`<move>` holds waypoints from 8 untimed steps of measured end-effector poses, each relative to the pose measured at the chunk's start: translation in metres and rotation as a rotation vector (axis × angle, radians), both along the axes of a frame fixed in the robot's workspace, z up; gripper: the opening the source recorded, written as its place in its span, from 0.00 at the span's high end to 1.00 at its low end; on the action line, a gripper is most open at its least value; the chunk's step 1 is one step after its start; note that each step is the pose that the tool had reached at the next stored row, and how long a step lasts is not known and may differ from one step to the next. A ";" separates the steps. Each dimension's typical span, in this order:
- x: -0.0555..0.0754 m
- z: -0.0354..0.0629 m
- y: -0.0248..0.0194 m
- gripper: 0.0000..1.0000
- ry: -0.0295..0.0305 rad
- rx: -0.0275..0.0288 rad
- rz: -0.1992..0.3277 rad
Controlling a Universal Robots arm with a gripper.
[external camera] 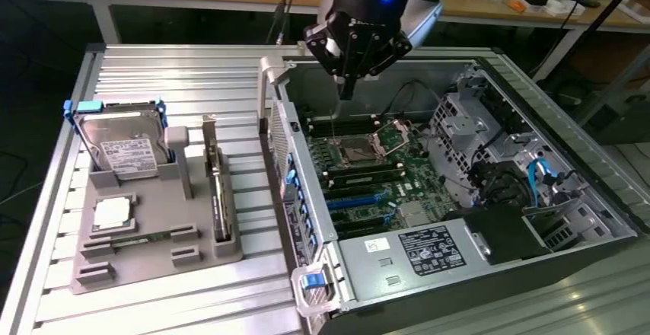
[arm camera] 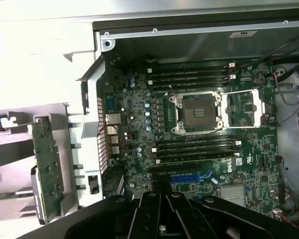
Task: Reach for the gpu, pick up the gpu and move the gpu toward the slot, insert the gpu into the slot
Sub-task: 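Reach for the gpu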
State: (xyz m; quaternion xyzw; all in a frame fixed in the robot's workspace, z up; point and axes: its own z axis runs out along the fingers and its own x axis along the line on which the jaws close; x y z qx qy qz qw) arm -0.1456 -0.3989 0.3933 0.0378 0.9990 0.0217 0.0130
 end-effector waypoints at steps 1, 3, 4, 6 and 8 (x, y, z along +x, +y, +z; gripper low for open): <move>-0.002 0.0000 0.0000 0.89 0.0000 0.0000 0.000; -0.009 -0.0001 0.0000 0.89 -0.0001 0.0001 0.000; -0.012 0.0000 0.0000 0.89 -0.0001 0.0001 0.000; -0.019 0.0000 0.0000 0.89 -0.0001 0.0001 0.000; -0.026 0.0000 0.0000 0.89 0.0000 0.0001 0.000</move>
